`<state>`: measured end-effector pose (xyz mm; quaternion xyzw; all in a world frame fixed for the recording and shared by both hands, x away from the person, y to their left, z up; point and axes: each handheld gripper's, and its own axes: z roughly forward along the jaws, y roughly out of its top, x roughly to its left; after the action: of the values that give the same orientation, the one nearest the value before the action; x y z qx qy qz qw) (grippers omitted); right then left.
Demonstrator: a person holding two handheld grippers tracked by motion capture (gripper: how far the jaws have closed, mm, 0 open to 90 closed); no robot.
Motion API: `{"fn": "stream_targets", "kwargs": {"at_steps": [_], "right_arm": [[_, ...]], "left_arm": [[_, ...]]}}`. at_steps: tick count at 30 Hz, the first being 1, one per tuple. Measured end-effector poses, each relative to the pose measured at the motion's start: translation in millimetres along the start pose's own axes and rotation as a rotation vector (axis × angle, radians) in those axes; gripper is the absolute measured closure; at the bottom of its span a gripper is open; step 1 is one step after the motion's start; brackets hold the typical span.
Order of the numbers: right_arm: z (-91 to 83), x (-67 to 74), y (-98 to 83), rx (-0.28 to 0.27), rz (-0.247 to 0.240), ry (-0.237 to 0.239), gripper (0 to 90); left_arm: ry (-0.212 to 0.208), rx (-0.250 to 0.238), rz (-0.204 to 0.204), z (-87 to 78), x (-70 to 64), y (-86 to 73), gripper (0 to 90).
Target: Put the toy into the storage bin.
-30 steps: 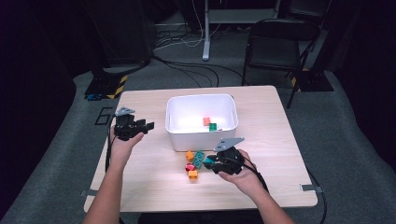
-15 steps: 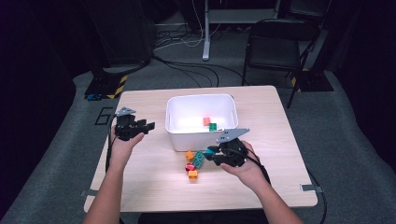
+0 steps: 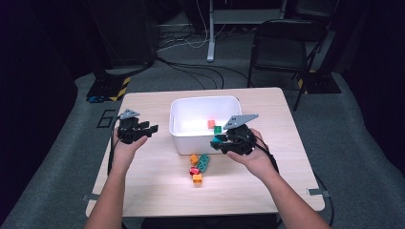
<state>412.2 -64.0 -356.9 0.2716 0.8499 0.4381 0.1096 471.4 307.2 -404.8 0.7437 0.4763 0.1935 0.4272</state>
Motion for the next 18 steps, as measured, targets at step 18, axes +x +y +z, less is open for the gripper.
{"fn": "stream_targets", "kwargs": {"at_steps": [18], "right_arm": [[0.2, -12.7, 35.0, -0.009, -0.009, -0.031, 67.3]], "left_arm": [[-0.018, 0.008, -0.011, 2.4, 0.8, -0.8, 48.8]]}}
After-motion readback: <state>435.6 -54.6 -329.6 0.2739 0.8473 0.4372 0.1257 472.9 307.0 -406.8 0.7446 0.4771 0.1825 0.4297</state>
